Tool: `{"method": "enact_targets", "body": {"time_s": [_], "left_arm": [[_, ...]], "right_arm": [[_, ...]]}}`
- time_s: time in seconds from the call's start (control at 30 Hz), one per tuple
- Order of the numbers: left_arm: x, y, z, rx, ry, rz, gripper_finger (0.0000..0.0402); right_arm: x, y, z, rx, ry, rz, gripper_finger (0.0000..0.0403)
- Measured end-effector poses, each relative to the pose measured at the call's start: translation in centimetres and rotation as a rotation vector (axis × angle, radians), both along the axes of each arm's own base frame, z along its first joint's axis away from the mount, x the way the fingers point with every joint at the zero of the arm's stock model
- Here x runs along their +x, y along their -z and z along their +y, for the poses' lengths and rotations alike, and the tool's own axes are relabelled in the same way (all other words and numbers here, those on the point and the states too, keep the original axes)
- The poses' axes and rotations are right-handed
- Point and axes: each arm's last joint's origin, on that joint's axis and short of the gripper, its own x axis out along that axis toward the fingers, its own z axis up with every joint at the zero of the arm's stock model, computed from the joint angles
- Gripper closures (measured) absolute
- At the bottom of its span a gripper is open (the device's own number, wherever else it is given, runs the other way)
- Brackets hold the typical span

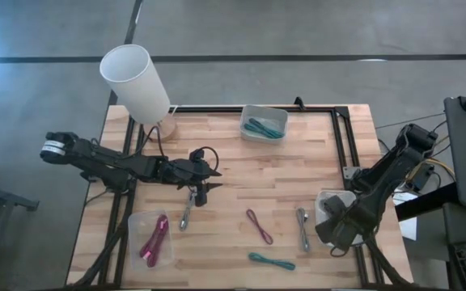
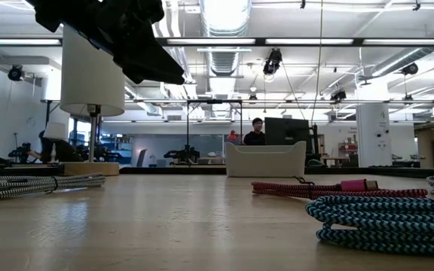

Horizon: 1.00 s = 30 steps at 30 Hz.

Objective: Pick & Place USB Port
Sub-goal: Put the right white striped charger cable into the white striped bin

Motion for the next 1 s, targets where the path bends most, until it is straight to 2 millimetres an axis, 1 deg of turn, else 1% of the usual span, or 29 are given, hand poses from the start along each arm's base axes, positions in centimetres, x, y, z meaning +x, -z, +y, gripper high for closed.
{"method": "enact_targets", "body": {"time_s": [0.13,0.2,0.4,0.47,0.57,0.7,0.8,1.0], "left_arm": [[0.0,0.0,0.0,0.0,-0.001,0.0,0.0236],[0.0,0.0,0.0,0.0,-0.001,0.0,0.0236],[0.0,0.0,0.0,0.0,-0.001,0.0,0.0236],[0.0,0.0,0.0,0.0,-0.001,0.0,0.0236],[0.0,0.0,0.0,0.0,-0.001,0.0,0.0236],[0.0,0.0,0.0,0.0,-0.001,0.0,0.0236],[0.0,0.0,0.0,0.0,-0.001,0.0,0.0236],[0.0,0.0,0.0,0.0,-0.001,0.0,0.0236]], "right_arm": [[0.0,-2.2,-0.1,-0.056,0.009,0.027,0.0271],[0.2,-3.2,-0.2,-0.105,0.033,-0.002,0.027],[2.0,-6.1,-0.1,-0.194,0.03,-0.265,0.0275],[2.8,-6.6,-0.2,-0.209,0.02,-0.296,0.0278],[4.3,-6.4,-0.4,-0.221,-0.018,-0.267,0.0282],[7.3,-5.4,-0.7,-0.182,-0.071,-0.2,0.0281],[9.4,-4.6,-1.2,-0.139,-0.055,-0.123,0.0276],[12.4,-3.3,-1.4,-0.07,-0.054,-0.018,0.0268]]}}
